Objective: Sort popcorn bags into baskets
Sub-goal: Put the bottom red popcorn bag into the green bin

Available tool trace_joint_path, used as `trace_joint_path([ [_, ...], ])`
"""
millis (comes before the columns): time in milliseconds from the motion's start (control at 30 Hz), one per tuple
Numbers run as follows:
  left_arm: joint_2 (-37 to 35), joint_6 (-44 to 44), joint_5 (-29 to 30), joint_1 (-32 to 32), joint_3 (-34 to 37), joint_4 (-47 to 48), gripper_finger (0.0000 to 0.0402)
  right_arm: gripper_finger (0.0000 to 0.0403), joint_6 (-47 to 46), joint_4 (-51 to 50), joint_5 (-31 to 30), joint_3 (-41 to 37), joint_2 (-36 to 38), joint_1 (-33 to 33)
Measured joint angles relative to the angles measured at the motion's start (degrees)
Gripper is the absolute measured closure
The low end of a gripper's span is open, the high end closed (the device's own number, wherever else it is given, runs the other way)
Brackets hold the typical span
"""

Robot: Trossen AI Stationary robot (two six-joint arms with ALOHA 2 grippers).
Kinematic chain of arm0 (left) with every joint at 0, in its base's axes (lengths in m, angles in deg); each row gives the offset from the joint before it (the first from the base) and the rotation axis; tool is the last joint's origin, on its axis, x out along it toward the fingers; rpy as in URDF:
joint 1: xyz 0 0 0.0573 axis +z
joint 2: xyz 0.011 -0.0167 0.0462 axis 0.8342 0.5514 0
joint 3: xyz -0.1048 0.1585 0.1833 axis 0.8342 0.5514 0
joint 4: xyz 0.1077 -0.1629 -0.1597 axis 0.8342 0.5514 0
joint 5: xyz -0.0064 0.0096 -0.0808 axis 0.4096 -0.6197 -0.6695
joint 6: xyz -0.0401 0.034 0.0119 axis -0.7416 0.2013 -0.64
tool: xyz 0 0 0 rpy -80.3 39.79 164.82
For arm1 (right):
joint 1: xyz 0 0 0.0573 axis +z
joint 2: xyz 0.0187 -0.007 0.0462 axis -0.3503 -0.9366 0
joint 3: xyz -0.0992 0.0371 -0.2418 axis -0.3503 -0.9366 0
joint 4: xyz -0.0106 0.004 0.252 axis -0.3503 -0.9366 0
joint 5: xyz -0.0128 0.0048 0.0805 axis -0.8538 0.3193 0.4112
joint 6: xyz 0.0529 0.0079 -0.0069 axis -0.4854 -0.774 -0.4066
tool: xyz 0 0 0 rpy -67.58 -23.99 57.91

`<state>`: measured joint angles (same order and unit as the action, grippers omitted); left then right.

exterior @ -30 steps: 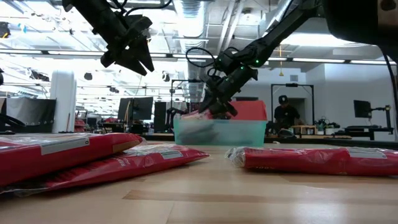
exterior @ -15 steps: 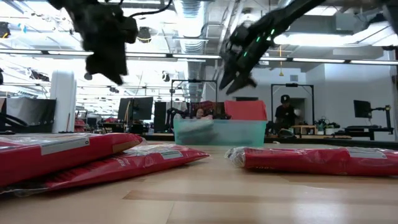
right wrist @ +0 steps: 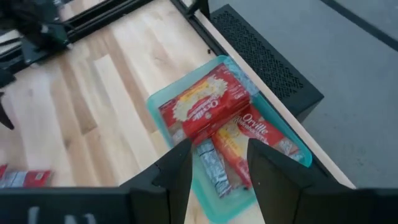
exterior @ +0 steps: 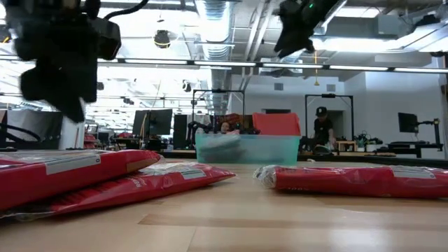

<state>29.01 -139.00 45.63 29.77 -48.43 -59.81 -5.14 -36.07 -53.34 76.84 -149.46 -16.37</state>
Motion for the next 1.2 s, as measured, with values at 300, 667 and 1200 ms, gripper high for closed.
trace_joint_path([
  [300,17.1,-14.0,0.4,-6.7,-4.2,-8.9,0.0164,0.0222,2.6,-6.4,0.0,0.0,6.1,0.9],
  [667,29.0,-17.4,-4.7,-8.5,-12.1,-10.1,0.0171,0.0233,5.4,-9.5,0.2,0.0,7.5,1.3],
  [1200,30.3,-15.9,-10.9,-5.4,-12.6,-11.3,0.0399,0.0241,6.7,-13.2,0.7,0.0,9.8,1.3],
])
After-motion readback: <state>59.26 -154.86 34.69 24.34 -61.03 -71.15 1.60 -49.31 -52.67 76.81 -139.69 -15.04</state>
